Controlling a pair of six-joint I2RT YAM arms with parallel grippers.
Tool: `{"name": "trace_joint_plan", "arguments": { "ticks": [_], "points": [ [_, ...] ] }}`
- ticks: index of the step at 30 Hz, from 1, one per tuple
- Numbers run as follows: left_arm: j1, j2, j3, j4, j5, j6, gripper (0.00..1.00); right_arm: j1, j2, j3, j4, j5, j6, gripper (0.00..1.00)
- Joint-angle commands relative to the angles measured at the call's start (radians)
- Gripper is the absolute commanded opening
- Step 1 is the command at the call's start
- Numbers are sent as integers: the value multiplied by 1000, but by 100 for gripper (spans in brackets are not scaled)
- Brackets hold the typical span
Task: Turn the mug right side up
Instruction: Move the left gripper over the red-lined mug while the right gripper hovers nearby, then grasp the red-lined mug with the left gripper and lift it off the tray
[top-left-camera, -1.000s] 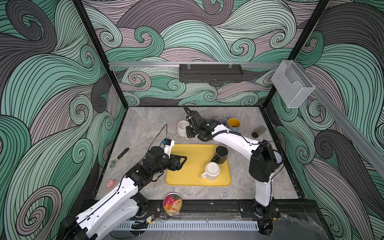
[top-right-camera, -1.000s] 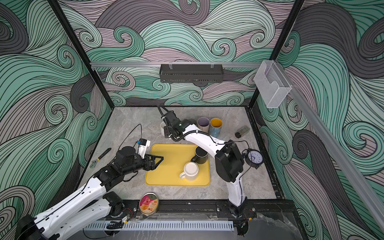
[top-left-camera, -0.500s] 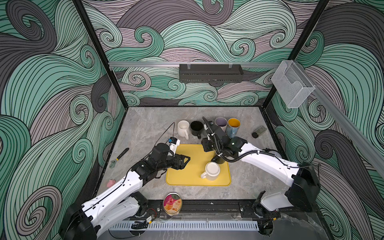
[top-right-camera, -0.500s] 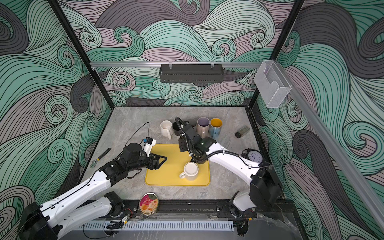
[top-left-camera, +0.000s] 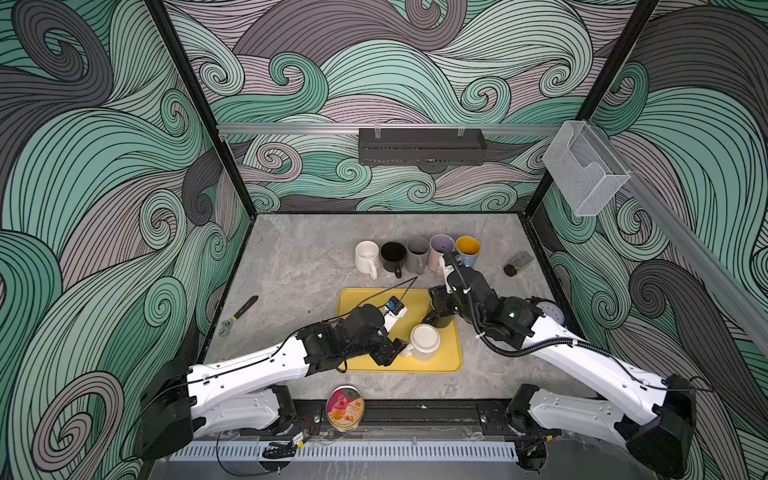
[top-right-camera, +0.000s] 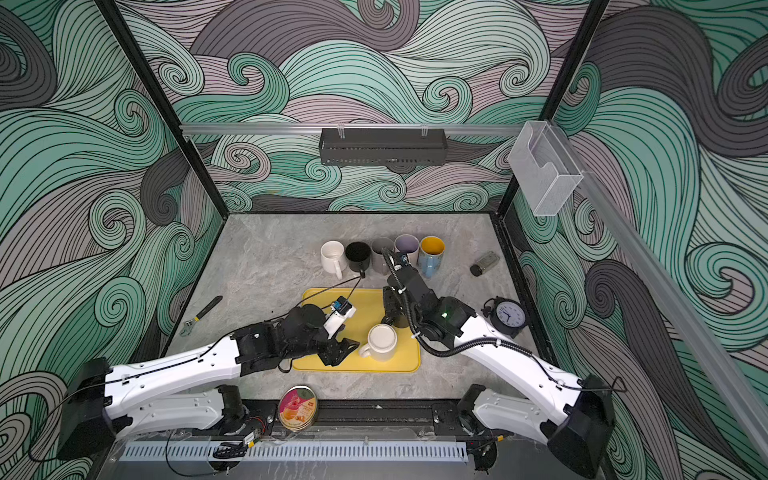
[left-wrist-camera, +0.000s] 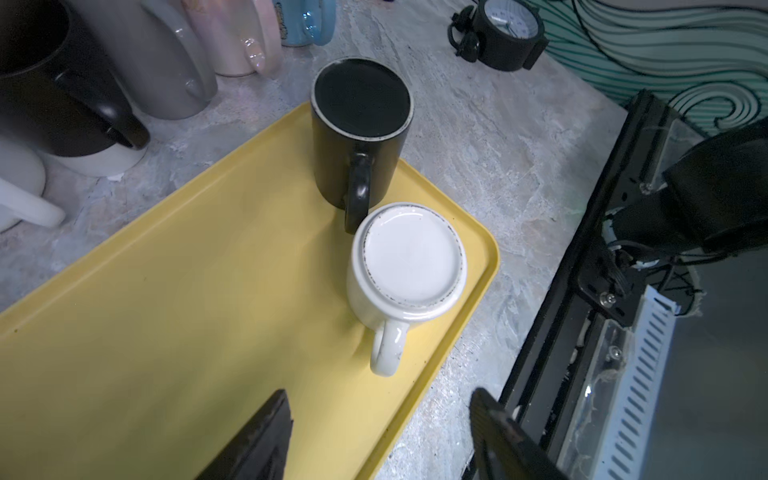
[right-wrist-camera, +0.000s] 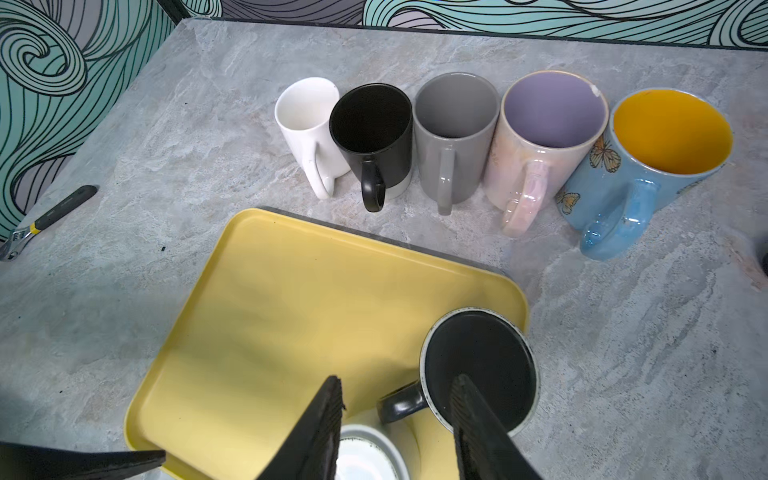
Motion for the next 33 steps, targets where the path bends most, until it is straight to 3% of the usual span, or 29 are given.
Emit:
{"name": "trace_joint_plan", "arguments": {
  "ticks": [1, 16, 22, 33],
  "points": [
    [-38, 80, 77, -61, -31, 97, 71, -5, -11, -14, 7, 28, 7, 45],
    [-57, 289, 170, -121, -36, 118, 63, -12, -34, -63, 32, 53, 8, 46],
    [-56, 346, 190, -125, -42, 111, 50, -17, -28, -74, 38, 47, 15, 46],
    [-45, 415, 193, -105, -40, 105, 48, -21, -37, -99, 63, 44, 26, 45]
  ]
}}
